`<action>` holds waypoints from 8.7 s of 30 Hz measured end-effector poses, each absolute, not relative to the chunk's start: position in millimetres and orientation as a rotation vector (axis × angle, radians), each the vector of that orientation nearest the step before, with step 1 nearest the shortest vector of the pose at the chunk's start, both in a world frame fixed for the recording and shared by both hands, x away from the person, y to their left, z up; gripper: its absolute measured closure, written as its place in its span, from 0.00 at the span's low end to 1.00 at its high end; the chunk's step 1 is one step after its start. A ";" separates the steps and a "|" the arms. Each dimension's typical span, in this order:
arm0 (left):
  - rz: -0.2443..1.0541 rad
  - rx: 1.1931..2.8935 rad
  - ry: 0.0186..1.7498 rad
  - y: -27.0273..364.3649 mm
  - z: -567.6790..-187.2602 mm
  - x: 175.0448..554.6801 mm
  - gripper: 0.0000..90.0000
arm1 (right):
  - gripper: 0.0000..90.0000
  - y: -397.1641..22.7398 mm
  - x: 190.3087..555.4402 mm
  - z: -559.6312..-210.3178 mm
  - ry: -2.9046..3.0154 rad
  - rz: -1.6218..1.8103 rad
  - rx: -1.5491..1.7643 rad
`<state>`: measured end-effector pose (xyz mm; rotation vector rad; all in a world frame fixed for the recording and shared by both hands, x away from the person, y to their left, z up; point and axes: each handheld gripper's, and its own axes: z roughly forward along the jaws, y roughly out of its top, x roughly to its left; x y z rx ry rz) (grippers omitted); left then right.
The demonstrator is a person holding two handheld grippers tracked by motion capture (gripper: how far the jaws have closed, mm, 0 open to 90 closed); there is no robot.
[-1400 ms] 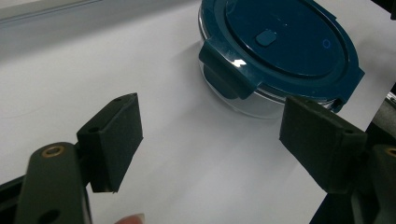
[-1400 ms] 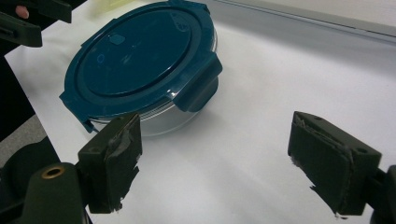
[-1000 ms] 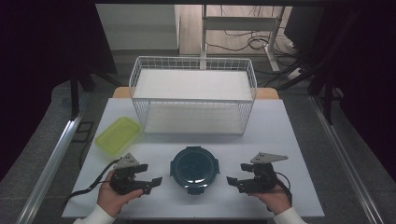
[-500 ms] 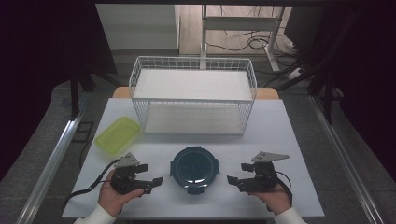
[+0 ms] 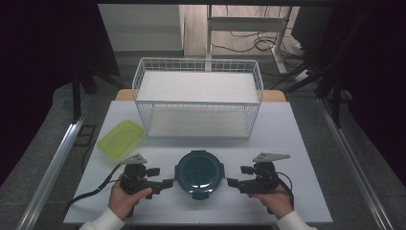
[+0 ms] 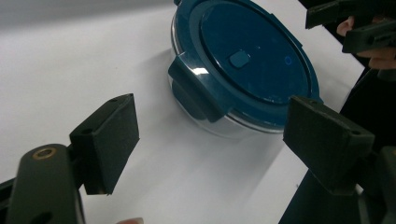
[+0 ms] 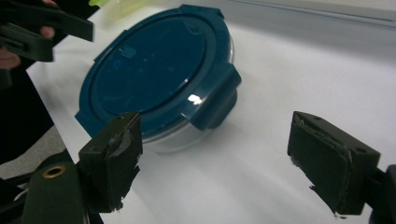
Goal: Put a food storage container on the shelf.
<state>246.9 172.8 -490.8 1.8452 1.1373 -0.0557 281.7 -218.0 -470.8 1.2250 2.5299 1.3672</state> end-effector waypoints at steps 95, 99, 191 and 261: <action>-0.476 1.643 1.220 168.4 -523.6 285.7 0.60 | 0.61 -204.3 325.4 -506.8 2.627 1.679 1.818; -0.479 1.640 1.221 168.5 -522.5 284.6 0.61 | 0.62 -204.8 323.2 -506.1 2.616 1.692 1.828; -0.237 1.621 1.069 189.3 -316.7 402.6 0.64 | 0.64 -186.4 434.6 -319.0 2.393 1.964 1.604; -0.351 1.448 1.244 192.7 -340.5 509.1 0.59 | 0.58 -171.1 526.1 -319.0 2.141 1.772 2.072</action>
